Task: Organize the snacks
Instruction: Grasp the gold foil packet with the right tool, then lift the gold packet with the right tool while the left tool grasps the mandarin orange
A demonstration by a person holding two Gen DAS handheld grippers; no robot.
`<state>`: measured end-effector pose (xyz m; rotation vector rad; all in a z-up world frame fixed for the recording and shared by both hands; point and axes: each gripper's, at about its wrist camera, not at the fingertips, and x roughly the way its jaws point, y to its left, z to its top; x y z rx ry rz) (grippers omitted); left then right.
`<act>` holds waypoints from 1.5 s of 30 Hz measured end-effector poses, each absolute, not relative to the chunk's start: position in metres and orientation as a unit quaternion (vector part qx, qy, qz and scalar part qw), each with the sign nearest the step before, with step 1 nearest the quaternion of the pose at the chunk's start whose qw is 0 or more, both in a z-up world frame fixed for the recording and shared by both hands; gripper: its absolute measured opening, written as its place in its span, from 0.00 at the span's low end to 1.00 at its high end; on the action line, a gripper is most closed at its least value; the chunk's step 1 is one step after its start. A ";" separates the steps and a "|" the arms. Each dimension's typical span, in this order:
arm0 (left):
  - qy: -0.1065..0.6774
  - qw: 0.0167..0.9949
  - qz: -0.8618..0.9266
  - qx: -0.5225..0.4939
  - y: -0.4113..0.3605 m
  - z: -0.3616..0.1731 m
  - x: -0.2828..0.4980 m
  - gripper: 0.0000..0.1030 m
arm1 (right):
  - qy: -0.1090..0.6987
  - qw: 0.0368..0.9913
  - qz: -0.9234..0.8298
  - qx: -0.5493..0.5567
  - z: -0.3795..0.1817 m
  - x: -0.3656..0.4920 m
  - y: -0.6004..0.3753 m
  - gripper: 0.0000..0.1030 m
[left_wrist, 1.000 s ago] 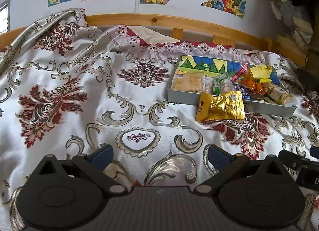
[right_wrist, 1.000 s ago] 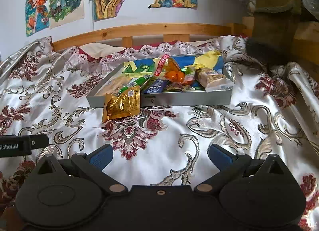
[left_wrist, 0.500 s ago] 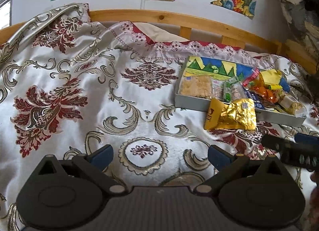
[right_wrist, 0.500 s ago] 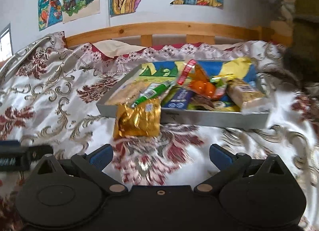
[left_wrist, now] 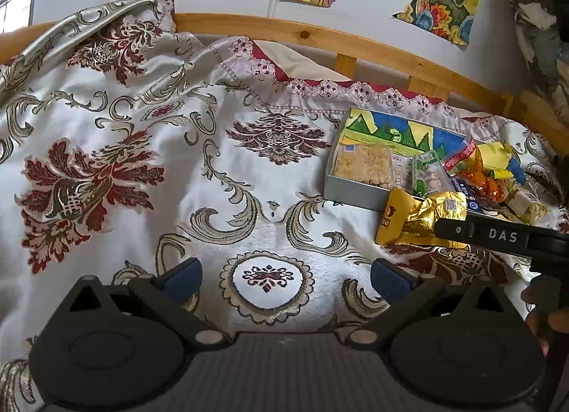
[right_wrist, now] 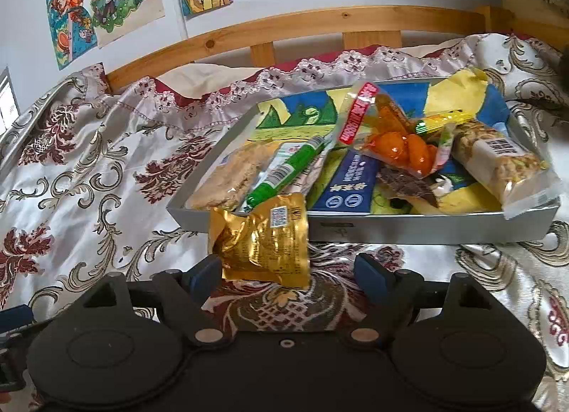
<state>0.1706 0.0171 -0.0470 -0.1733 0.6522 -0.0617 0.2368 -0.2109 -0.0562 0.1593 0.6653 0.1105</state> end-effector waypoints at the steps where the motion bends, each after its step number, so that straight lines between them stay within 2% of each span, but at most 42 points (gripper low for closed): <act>1: 0.321 0.943 -0.030 -0.086 0.017 -0.048 0.171 1.00 | 0.324 0.941 0.057 0.074 -0.056 0.237 -0.209 0.75; 3: 0.321 0.942 -0.030 -0.087 0.017 -0.048 0.171 1.00 | 0.321 0.942 0.064 0.070 -0.056 0.239 -0.206 0.70; 6: 0.319 0.943 -0.030 -0.086 0.017 -0.048 0.171 1.00 | 0.321 0.943 0.064 0.062 -0.058 0.242 -0.203 0.54; 9: 0.317 0.944 -0.029 -0.084 0.016 -0.048 0.169 1.00 | 0.322 0.942 0.071 0.065 -0.062 0.251 -0.204 0.52; 12: 0.315 0.945 -0.031 -0.083 0.016 -0.048 0.169 1.00 | 0.326 0.939 0.078 0.075 -0.066 0.259 -0.207 0.43; 16: 0.314 0.945 -0.037 -0.080 0.014 -0.048 0.169 1.00 | 0.315 0.944 0.086 0.053 -0.062 0.249 -0.205 0.21; 22: 0.307 0.948 -0.043 -0.071 0.011 -0.046 0.167 1.00 | 0.302 0.947 0.097 0.046 -0.051 0.214 -0.218 0.08; 35: 0.290 0.953 -0.085 -0.021 -0.011 -0.038 0.162 1.00 | 0.305 0.948 0.051 0.072 -0.022 0.119 -0.266 0.07; 45: 0.339 0.928 -0.149 -0.041 -0.045 -0.038 0.229 0.99 | 0.294 0.948 0.038 0.119 -0.039 0.132 -0.279 0.16</act>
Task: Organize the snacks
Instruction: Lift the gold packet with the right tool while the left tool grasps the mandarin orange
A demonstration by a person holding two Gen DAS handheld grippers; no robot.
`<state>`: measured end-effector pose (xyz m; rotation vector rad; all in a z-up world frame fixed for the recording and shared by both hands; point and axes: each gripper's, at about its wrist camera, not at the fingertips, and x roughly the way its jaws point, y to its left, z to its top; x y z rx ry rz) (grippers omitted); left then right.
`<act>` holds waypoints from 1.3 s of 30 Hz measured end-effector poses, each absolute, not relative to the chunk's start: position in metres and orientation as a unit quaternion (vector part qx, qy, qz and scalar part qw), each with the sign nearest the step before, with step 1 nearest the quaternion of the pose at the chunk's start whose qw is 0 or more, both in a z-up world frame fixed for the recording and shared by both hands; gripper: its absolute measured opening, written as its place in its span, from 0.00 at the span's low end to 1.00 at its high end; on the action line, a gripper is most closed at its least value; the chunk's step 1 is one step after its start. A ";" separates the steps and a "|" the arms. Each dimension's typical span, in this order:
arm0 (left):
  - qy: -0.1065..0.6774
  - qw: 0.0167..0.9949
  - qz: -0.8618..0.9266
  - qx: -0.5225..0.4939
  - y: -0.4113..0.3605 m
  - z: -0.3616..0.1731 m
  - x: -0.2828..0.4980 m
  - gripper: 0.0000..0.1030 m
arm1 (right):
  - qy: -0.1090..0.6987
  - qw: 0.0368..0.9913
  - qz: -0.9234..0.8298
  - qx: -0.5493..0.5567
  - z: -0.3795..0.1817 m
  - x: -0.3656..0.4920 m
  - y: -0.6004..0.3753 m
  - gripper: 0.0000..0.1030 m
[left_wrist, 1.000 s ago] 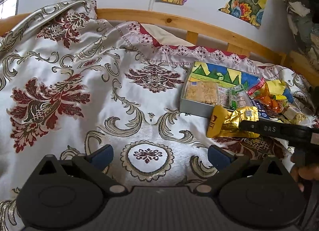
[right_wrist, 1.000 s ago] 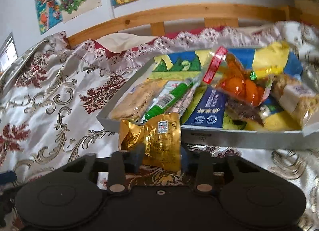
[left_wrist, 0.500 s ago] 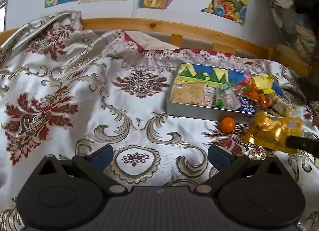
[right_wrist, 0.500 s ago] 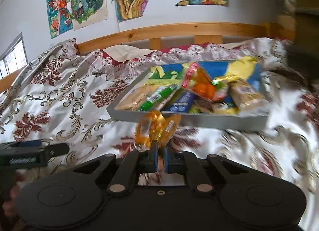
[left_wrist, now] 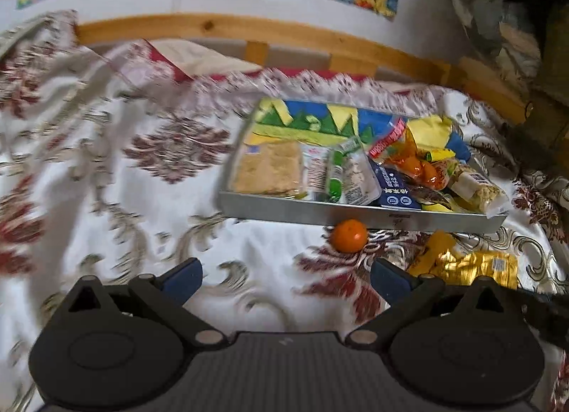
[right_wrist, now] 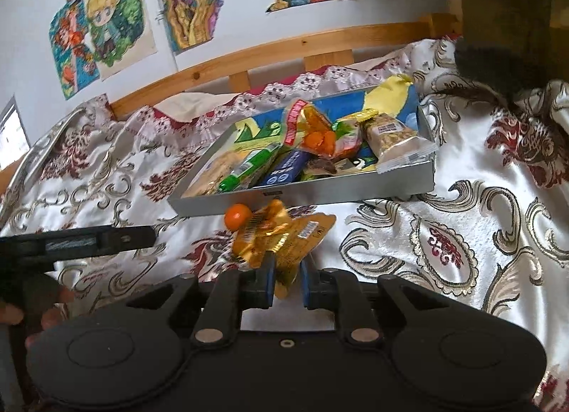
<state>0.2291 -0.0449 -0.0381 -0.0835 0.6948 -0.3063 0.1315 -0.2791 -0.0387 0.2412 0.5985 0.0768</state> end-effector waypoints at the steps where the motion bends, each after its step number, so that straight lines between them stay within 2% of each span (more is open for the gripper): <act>1: 0.345 0.925 -0.154 -0.042 -0.049 -0.040 0.239 0.99 | 0.294 0.947 0.036 0.122 -0.040 0.134 -0.281 0.18; 5: 0.374 0.910 -0.175 -0.041 -0.068 -0.049 0.270 0.99 | 0.297 0.946 0.023 0.130 -0.044 0.143 -0.288 0.24; 8: 0.380 0.907 -0.182 -0.020 -0.082 -0.055 0.281 0.98 | 0.292 0.951 0.007 0.106 -0.043 0.145 -0.288 0.50; 9: 0.379 0.906 -0.185 -0.013 -0.085 -0.057 0.283 0.97 | 0.285 0.954 0.004 0.092 -0.042 0.145 -0.287 0.62; 10: 0.380 0.906 -0.189 -0.008 -0.088 -0.059 0.285 0.95 | 0.277 0.957 0.005 0.080 -0.040 0.145 -0.286 0.68; 13: 0.387 0.900 -0.200 -0.006 -0.094 -0.063 0.289 0.85 | 0.274 0.961 0.024 0.039 -0.039 0.151 -0.281 0.74; 14: 0.390 0.898 -0.204 -0.010 -0.095 -0.065 0.291 0.83 | 0.279 0.960 0.033 0.021 -0.040 0.154 -0.278 0.74; 19: 0.408 0.886 -0.219 -0.036 -0.095 -0.069 0.299 0.60 | 0.288 0.956 0.053 -0.035 -0.047 0.162 -0.269 0.74; 26: 0.407 0.886 -0.220 -0.026 -0.108 -0.071 0.302 0.48 | 0.301 0.949 0.065 -0.068 -0.060 0.174 -0.259 0.74; 28: 0.409 0.885 -0.222 -0.023 -0.111 -0.071 0.304 0.35 | 0.305 0.947 0.065 -0.072 -0.064 0.177 -0.257 0.74; 36: 0.407 0.888 -0.214 -0.019 -0.108 -0.068 0.293 0.34 | 0.319 0.938 0.077 -0.110 -0.072 0.182 -0.246 0.74; 39: 0.407 0.889 -0.210 -0.020 -0.103 -0.065 0.286 0.34 | 0.324 0.937 0.077 -0.106 -0.072 0.182 -0.246 0.70</act>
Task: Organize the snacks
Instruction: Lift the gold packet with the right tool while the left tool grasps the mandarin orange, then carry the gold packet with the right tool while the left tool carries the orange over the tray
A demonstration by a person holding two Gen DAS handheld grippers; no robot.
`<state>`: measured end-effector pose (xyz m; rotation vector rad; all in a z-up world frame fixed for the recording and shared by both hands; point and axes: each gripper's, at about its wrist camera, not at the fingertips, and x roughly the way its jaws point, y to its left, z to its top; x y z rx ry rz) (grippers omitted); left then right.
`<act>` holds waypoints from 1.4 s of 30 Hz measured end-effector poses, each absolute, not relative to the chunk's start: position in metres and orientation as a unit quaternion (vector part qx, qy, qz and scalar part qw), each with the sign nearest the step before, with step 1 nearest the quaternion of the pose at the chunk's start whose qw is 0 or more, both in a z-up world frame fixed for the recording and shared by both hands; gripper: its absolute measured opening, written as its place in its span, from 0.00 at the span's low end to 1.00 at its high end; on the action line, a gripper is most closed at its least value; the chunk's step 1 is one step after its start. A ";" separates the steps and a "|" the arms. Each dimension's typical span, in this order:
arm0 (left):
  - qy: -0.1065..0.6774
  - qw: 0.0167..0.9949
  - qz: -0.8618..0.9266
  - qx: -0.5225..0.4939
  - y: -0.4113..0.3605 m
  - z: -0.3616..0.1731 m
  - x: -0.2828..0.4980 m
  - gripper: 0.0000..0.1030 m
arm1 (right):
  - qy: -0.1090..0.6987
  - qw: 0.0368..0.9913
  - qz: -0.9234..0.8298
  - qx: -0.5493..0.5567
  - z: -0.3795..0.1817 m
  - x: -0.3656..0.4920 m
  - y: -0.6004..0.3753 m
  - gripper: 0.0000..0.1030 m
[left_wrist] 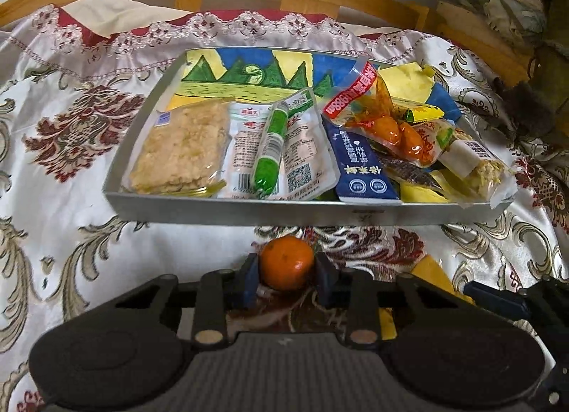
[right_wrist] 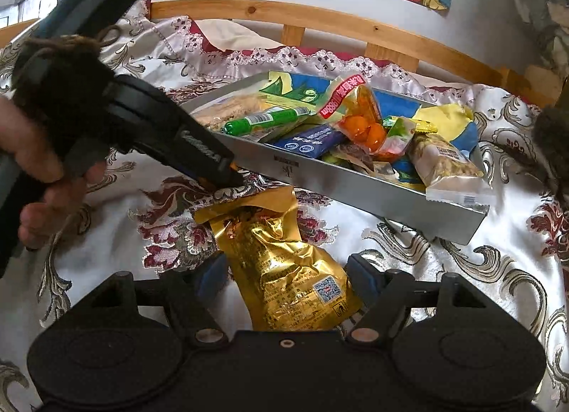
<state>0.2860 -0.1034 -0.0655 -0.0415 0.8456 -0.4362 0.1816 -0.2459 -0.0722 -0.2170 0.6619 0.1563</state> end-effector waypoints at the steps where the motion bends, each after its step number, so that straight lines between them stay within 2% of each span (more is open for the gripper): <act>1: 0.407 0.889 -0.209 -0.021 -0.102 -0.064 0.283 0.34 | 0.325 0.936 0.077 -0.106 -0.072 0.181 -0.245 0.67; 7: 0.396 0.895 -0.202 -0.030 -0.094 -0.054 0.261 0.34 | 0.321 0.934 0.082 -0.132 -0.069 0.174 -0.235 0.49; 12: 0.390 0.899 -0.194 -0.033 -0.089 -0.042 0.252 0.34 | 0.301 0.938 0.071 -0.156 -0.063 0.167 -0.229 0.44; 21: 0.358 0.914 -0.180 -0.056 -0.093 -0.008 0.262 0.34 | 0.215 0.964 0.027 -0.151 -0.032 0.165 -0.242 0.43; 28: 0.335 0.926 -0.165 -0.051 -0.117 0.004 0.304 0.34 | 0.167 0.983 -0.018 -0.071 -0.004 0.214 -0.284 0.44; 35: 0.349 0.919 -0.170 -0.068 -0.143 -0.016 0.340 0.34 | 0.175 0.984 -0.033 -0.027 -0.024 0.253 -0.311 0.44; 42: 0.368 0.912 -0.169 -0.059 -0.149 -0.041 0.341 0.35 | 0.185 0.982 -0.023 -0.009 -0.037 0.264 -0.309 0.46</act>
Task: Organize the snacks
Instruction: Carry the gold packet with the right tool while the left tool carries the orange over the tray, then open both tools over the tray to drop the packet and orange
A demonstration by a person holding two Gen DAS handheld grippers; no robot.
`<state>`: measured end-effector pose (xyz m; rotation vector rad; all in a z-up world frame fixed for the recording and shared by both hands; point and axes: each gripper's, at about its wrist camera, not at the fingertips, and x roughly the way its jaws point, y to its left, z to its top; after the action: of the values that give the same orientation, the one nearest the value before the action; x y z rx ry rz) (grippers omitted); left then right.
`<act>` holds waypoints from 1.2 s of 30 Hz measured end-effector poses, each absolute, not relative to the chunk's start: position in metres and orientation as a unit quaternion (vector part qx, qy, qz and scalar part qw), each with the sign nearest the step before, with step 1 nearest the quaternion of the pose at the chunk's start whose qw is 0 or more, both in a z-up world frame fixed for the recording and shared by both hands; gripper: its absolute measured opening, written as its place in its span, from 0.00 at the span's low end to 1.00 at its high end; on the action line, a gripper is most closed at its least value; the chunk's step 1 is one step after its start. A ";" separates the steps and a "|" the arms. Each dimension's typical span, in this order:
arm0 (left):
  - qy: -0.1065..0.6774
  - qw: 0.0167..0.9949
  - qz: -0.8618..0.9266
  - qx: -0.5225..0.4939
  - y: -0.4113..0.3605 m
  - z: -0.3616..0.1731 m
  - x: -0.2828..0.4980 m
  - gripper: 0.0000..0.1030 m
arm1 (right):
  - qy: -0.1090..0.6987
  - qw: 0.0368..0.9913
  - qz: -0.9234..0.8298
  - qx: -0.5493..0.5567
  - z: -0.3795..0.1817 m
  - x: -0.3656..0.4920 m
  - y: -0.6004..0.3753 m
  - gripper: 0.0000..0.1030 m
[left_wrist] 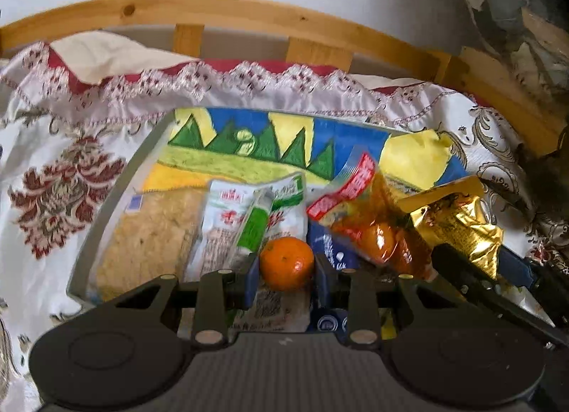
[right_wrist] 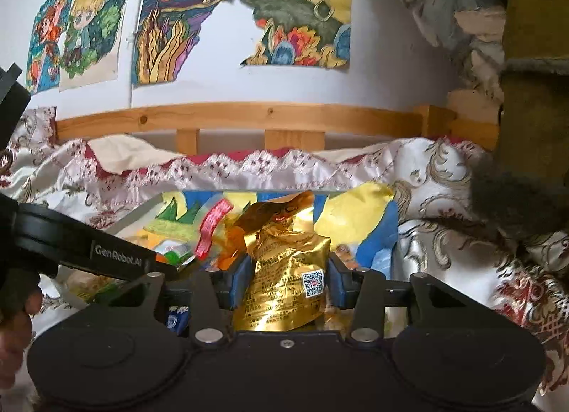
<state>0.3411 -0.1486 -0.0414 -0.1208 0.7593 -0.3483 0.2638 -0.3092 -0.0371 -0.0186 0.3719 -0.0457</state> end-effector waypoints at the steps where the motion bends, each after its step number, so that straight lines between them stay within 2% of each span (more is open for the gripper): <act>1: 0.371 0.911 -0.169 -0.062 -0.148 -0.044 0.340 0.35 | 0.188 0.982 -0.023 -0.010 -0.040 0.264 -0.308 0.46; 6: 0.372 0.911 -0.169 -0.058 -0.147 -0.044 0.340 0.36 | 0.182 0.983 -0.021 -0.023 -0.044 0.262 -0.300 0.55; 9: 0.374 0.910 -0.167 -0.065 -0.145 -0.042 0.339 0.40 | 0.181 0.983 -0.017 -0.023 -0.045 0.261 -0.299 0.60; 16: 0.369 0.911 -0.164 -0.086 -0.139 -0.036 0.333 0.61 | 0.170 0.985 -0.017 -0.029 -0.045 0.256 -0.296 0.73; 23: 0.348 0.918 -0.159 -0.102 -0.132 -0.017 0.325 0.71 | 0.157 0.987 -0.023 -0.021 -0.035 0.249 -0.297 0.83; 28: 0.314 0.932 -0.148 -0.109 -0.122 0.004 0.312 0.83 | 0.137 0.990 -0.032 -0.013 -0.016 0.237 -0.298 0.92; 36: 0.257 0.951 -0.124 -0.114 -0.098 0.037 0.277 0.97 | 0.107 0.993 -0.039 0.006 0.021 0.207 -0.300 0.99</act>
<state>0.2772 -0.0976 0.0370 -0.2325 0.5235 -0.2529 0.2072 -0.2998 0.0210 0.0111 0.2144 -0.0785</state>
